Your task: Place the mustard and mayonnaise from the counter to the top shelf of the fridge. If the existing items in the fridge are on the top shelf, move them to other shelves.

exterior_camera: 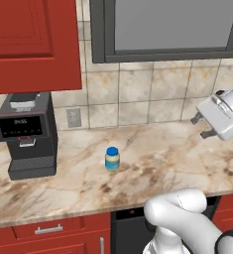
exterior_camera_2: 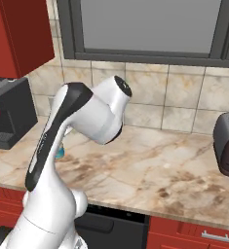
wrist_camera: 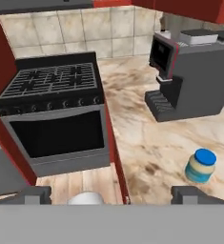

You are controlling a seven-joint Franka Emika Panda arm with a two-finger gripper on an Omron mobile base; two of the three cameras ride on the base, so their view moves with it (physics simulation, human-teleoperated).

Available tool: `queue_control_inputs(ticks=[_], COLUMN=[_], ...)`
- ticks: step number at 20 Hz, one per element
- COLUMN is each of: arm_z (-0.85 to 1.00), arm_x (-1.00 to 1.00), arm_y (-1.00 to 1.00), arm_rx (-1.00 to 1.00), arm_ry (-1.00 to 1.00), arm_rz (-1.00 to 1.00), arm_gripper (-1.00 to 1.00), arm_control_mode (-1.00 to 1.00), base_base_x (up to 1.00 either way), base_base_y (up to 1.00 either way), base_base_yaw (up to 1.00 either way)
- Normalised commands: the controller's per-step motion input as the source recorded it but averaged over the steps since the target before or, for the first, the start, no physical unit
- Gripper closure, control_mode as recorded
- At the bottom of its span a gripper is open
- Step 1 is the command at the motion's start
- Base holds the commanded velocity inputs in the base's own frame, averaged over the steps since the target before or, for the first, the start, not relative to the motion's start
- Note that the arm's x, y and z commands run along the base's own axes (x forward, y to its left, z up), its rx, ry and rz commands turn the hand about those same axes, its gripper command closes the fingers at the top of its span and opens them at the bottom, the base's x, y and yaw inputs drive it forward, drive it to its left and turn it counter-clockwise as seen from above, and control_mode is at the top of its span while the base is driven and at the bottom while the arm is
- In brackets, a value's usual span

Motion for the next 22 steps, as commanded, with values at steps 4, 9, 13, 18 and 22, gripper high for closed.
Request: queue_control_inputs(ticks=[4, 9, 13, 18, 22], arm_z=[-0.63, -0.57, -0.38, -0.25, -0.18], arm_x=[0.57, 0.80, 0.81, 0.72, 0.51], arm_y=[0.22, 0.50, 0.42, 0.18, 0.07], arm_rx=[0.27, 0.11, 0.00, 0.00, 0.00], arm_ry=[-0.04, -0.04, -0.05, 0.00, 0.00], arm_rz=[0.07, 0.00, -0.02, 0.00, 0.00], arm_gripper=[-1.00, -1.00, -1.00, -1.00, -1.00], arm_control_mode=[-1.00, -1.00, -1.00, -1.00, -1.00], base_base_x=[0.00, 0.00, 0.00, 0.00, 0.00], base_base_y=[0.00, 0.00, 0.00, 0.00, 0.00], base_base_yaw=[0.00, 0.00, 0.00, 0.00, 0.00])
